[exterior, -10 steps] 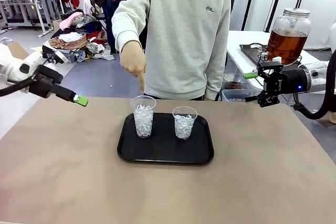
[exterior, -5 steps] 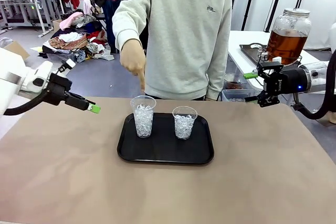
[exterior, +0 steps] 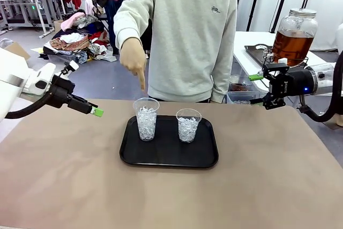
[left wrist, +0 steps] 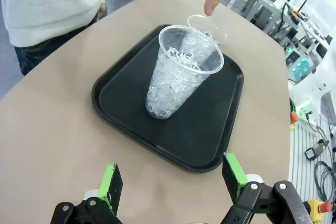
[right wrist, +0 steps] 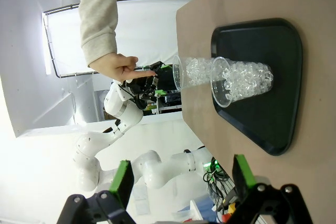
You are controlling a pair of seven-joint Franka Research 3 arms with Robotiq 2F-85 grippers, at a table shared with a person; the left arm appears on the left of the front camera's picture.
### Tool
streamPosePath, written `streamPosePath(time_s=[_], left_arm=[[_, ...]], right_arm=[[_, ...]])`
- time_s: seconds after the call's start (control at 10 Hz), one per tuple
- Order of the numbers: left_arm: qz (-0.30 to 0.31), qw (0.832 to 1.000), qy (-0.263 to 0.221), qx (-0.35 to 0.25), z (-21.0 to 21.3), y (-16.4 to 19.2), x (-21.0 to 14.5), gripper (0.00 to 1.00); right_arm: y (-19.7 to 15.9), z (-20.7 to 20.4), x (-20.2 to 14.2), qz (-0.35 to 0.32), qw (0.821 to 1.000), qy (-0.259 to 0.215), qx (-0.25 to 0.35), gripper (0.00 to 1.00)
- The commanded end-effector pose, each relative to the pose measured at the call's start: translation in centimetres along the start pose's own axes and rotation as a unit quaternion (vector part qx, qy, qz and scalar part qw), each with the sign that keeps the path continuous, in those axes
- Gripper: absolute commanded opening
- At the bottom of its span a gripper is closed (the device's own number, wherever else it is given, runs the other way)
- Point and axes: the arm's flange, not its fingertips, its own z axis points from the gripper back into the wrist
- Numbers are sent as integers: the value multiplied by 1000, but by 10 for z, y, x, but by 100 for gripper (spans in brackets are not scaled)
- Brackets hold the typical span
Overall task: Pour the drink into the iced cup.
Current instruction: Pick up the iced cup indicated by the human and present it to them.
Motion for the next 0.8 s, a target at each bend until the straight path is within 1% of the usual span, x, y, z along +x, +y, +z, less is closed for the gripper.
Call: streamPosePath(time_s=[0.0, 0.1, 0.3, 0.4, 0.6, 0.7], left_arm=[[2, 1000, -3, -3, 0, 1, -1, 100], [0, 1000, 0, 0, 0, 0, 0, 100], [-85, 996, -14, -3, -11, -1, -2, 100], [-116, 993, -18, -16, -15, -1, -2, 100], [-179, 982, -13, -60, -29, 4, -3, 100], [-201, 976, -20, -82, -37, 8, -4, 100]], right_arm=[[1, 1, 1, 1, 1000, -1, 0, 100], [1, 1, 1, 1, 1000, -1, 0, 100], [1, 1, 1, 1, 1000, -1, 0, 100], [1, 1, 1, 1, 1000, -1, 0, 100], [1, 1, 1, 1, 1000, -1, 0, 100], [1, 1, 1, 1, 1000, -1, 0, 100]])
